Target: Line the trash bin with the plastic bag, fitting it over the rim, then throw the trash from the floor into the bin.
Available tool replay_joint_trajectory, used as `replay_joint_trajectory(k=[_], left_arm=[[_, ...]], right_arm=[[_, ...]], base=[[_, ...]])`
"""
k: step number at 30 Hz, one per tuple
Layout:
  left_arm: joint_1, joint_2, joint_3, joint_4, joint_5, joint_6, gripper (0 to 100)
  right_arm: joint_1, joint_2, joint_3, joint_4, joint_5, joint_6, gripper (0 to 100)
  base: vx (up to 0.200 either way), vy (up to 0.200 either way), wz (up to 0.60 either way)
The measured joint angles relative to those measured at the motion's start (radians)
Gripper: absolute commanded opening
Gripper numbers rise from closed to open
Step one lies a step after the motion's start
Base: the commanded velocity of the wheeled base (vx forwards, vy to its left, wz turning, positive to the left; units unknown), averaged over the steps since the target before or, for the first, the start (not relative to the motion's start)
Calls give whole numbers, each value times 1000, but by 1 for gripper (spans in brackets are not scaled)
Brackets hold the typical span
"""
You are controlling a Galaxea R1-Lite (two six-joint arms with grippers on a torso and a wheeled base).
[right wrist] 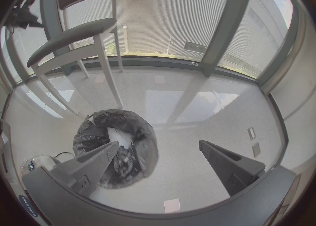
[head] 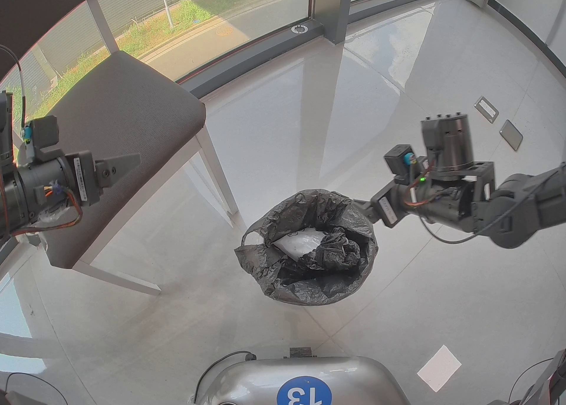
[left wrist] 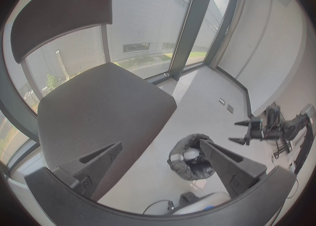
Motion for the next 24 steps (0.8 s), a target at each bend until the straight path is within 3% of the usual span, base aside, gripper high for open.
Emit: replay_joint_trajectory(k=[13,20,24], left_arm=[[-55,-170,-25,295,31,39,100],[-76,-319,-101,566,117,44,100],[-46,-406,-174,725,143,55,100]], right_arm=[[-158,-522,249,202,-118,43,100],[-257,-857,324,439,-135,47,100],[-291,-1059,348,608,-139,49,100]], base=[[0,0,0],[0,0,0],[0,0,0]])
